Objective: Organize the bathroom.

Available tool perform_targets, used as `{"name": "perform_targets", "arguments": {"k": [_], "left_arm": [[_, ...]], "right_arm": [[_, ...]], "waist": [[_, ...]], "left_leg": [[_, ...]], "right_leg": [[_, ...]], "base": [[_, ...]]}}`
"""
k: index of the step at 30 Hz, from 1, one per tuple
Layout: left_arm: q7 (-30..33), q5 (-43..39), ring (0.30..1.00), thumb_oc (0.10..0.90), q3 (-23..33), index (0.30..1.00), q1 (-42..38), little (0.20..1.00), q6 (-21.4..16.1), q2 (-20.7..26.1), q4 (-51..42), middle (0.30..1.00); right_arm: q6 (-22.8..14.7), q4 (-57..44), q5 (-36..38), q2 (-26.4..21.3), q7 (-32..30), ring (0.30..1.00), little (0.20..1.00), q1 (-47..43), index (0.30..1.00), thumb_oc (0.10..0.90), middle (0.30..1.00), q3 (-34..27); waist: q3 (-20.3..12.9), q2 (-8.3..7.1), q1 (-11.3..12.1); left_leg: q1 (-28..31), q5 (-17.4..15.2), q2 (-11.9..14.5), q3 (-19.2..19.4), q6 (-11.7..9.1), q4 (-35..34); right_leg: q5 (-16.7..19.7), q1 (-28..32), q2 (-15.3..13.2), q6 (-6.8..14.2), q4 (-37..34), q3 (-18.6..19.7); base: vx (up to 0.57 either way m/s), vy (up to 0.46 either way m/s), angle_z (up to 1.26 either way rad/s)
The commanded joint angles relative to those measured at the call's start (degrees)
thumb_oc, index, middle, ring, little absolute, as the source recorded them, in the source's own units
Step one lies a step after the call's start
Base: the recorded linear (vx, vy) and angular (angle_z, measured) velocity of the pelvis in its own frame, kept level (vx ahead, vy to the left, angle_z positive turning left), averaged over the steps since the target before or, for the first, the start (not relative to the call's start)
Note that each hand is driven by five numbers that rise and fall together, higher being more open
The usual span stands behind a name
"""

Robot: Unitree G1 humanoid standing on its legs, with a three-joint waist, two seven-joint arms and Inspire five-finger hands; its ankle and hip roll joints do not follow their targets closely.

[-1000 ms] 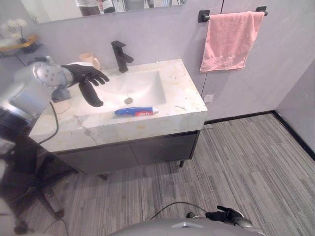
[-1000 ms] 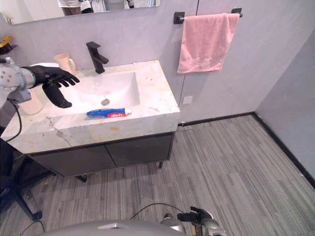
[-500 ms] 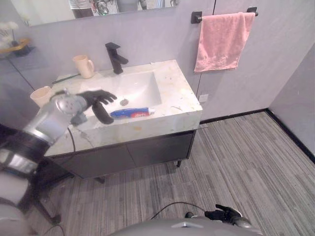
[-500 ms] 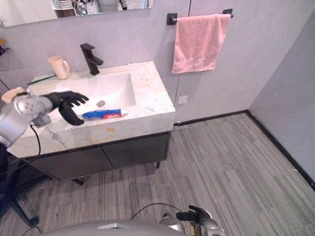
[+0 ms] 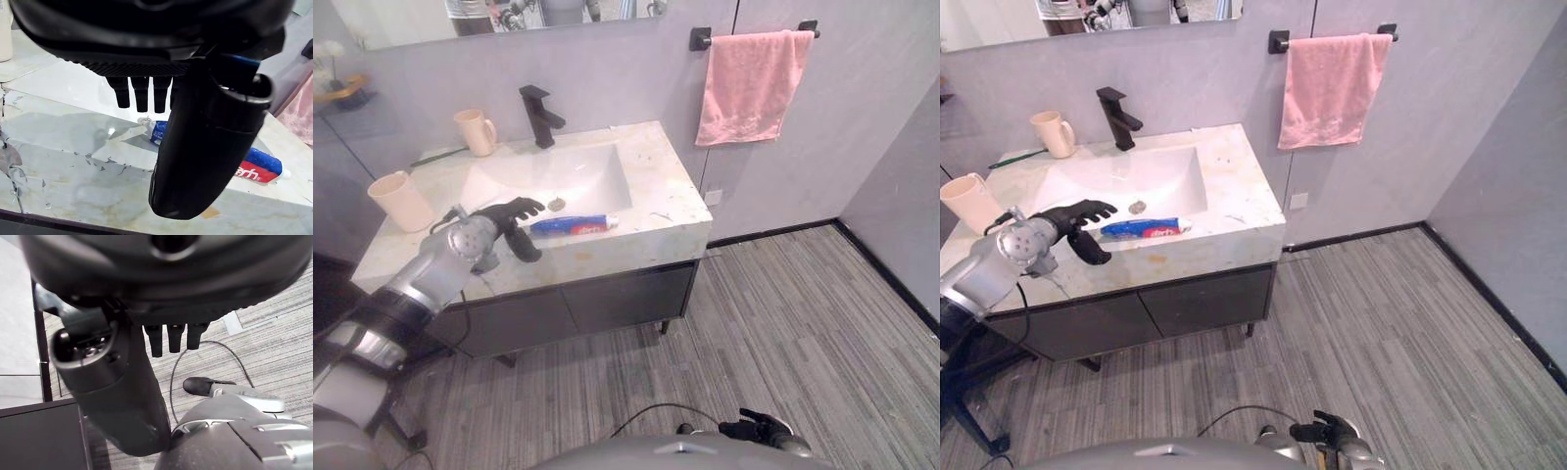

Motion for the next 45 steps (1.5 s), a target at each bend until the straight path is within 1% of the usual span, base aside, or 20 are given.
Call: {"name": "perform_targets", "arguments": {"k": [1, 4, 11, 16, 17, 18, 19, 20, 26, 33, 40, 44, 45], "left_arm": [[4.87, 4.50, 0.900, 0.800, 8.21, 0.900, -6.01, 0.900, -3.05, 2.66, 1.40, 0.900], [4.77, 4.37, 0.900, 0.800, 8.49, 0.900, -6.27, 0.900, -3.53, 2.93, 1.48, 0.900], [2.97, 3.72, 0.900, 0.800, 7.95, 0.900, -7.61, 0.900, -3.01, 3.85, 1.35, 0.900], [2.17, 4.51, 0.900, 0.800, 7.73, 0.900, -6.78, 0.900, -4.03, 3.55, 1.91, 0.900], [1.94, 4.71, 0.585, 0.590, 7.71, 0.585, -6.23, 0.585, -4.78, 3.52, 2.12, 0.585], [2.15, 4.68, 0.451, 0.500, 7.72, 0.451, -5.96, 0.451, -4.76, 3.56, 1.91, 0.451], [2.35, 4.34, 0.335, 0.424, 7.72, 0.335, -5.66, 0.335, -4.58, 3.52, 1.72, 0.335], [2.20, 4.07, 0.300, 0.400, 7.79, 0.300, -5.34, 0.300, -4.20, 3.36, 1.59, 0.300], [3.62, 6.10, 0.300, 0.400, 7.33, 0.300, -3.60, 0.300, -6.43, 2.31, 2.42, 0.300], [5.72, 6.36, 0.300, 0.400, 8.03, 0.300, -2.01, 0.300, -6.17, 2.09, 2.52, 0.300], [10.13, 1.25, 0.300, 0.400, 10.52, 0.300, 0.93, 0.300, -6.52, 1.20, 3.63, 0.300], [13.53, -4.57, 0.300, 0.400, 12.33, 0.300, 2.10, 0.300, -6.62, 0.27, 3.97, 0.300], [16.34, -7.53, 0.300, 0.400, 13.79, 0.300, 3.00, 0.300, -7.61, -0.36, 3.84, 0.300]], "right_arm": [[-0.76, 1.21, -1.27, -1.45, 0.20, 0.900, 0.900, -0.21, 0.900, 0.800, 0.900, 0.82], [-0.53, 1.15, -1.55, -1.47, 0.30, 0.900, 0.900, -0.25, 0.900, 0.800, 0.900, 0.74], [-0.89, 1.22, -1.16, -1.13, 0.07, 0.900, 0.900, -0.26, 0.900, 0.800, 0.900, 0.85], [-0.92, 1.26, -0.98, -1.06, -0.07, 0.900, 0.900, -0.28, 0.900, 0.800, 0.900, 0.66], [-1.05, 1.47, -0.90, -1.00, -0.12, 0.900, 0.900, -0.23, 0.900, 0.800, 0.900, 0.48], [-1.15, 1.46, -0.86, -1.04, -0.15, 0.900, 0.900, -0.14, 0.900, 0.800, 0.900, 0.51], [-1.06, 1.41, -0.93, -1.11, -0.16, 0.900, 0.900, -0.15, 0.900, 0.800, 0.900, 0.39], [-0.90, 1.24, -0.66, -1.23, -0.19, 0.900, 0.900, -0.14, 0.900, 0.800, 0.900, 0.32], [-1.25, 1.60, 0.51, -1.46, -0.28, 0.900, 0.900, -0.05, 0.900, 0.800, 0.900, -0.61], [-1.79, 1.26, 1.64, -1.86, -0.61, 0.900, 0.900, 0.39, 0.900, 0.800, 0.900, -1.37], [-3.81, 0.41, 4.06, -2.56, -1.43, 0.900, 0.900, 0.65, 0.900, 0.800, 0.900, -3.12], [-5.59, -0.38, 6.60, -2.63, -2.10, 0.900, 0.900, 0.73, 0.900, 0.800, 0.900, -3.84], [-7.31, -1.55, 8.58, -2.88, -2.64, 0.900, 0.900, 0.79, 0.900, 0.800, 0.900, -4.76]], "waist": [[0.74, 1.80, -0.83], [0.66, 1.92, -0.84], [0.46, 2.09, -0.87], [0.38, 2.16, -0.82], [0.38, 2.19, -0.83], [0.40, 2.20, -0.84], [0.40, 2.20, -0.86], [0.39, 2.18, -0.88], [0.52, 2.15, -1.04], [0.57, 1.95, -1.22], [0.61, 1.45, -1.03], [0.41, 1.15, -1.00], [0.44, 0.90, -1.02]], "left_leg": [[-2.52, -5.73, -3.28, 2.91, 4.45, 7.47], [-2.45, -5.72, -3.28, 2.86, 4.40, 7.46], [-2.55, -5.71, -3.37, 2.60, 4.43, 7.42], [-2.45, -5.76, -3.47, 2.34, 4.48, 7.24], [-2.37, -5.77, -3.55, 2.21, 4.53, 7.17], [-2.40, -5.75, -3.56, 2.14, 4.50, 7.19], [-2.42, -5.73, -3.60, 2.03, 4.52, 7.15], [-2.48, -5.75, -3.62, 1.98, 4.56, 7.13], [-2.61, -5.97, -3.72, 2.00, 4.65, 7.44], [-2.71, -6.06, -3.84, 1.89, 4.71, 7.61], [-2.80, -6.02, -3.93, 1.77, 4.82, 7.73], [-2.53, -5.87, -4.09, 1.77, 4.86, 7.17], [-2.50, -5.74, -4.08, 1.76, 4.81, 7.10]], "right_leg": [[-12.03, 1.48, 0.44, 4.78, 6.31, 2.58], [-12.04, 1.57, 0.47, 4.73, 6.27, 2.54], [-12.02, 1.65, 0.49, 4.77, 6.15, 2.66], [-12.00, 1.71, 0.50, 4.79, 6.00, 2.75], [-11.96, 1.71, 0.53, 4.81, 5.98, 2.89], [-11.92, 1.69, 0.53, 4.84, 5.98, 2.94], [-11.93, 1.68, 0.55, 4.84, 5.98, 3.02], [-11.93, 1.64, 0.54, 4.83, 5.93, 3.14], [-11.91, 1.57, 0.56, 4.80, 5.94, 3.38], [-11.84, 1.58, 0.52, 4.75, 5.80, 3.59], [-11.64, 1.60, 0.47, 4.67, 5.82, 3.70], [-11.40, 1.58, 0.50, 4.78, 5.48, 3.97], [-11.14, 1.55, 0.49, 4.85, 5.35, 4.12]], "base": [[0.00, 0.000, 0.00], [0.00, 0.000, 0.00], [0.00, 0.000, 0.00], [0.00, -0.001, -0.01], [0.01, -0.001, -0.04], [0.01, -0.001, -0.04], [0.00, 0.001, -0.04], [0.00, 0.002, -0.03], [0.00, 0.002, -0.04], [0.00, 0.006, -0.02], [0.00, 0.000, 0.00], [-0.01, 0.006, 0.00], [-0.02, 0.012, -0.06]]}}
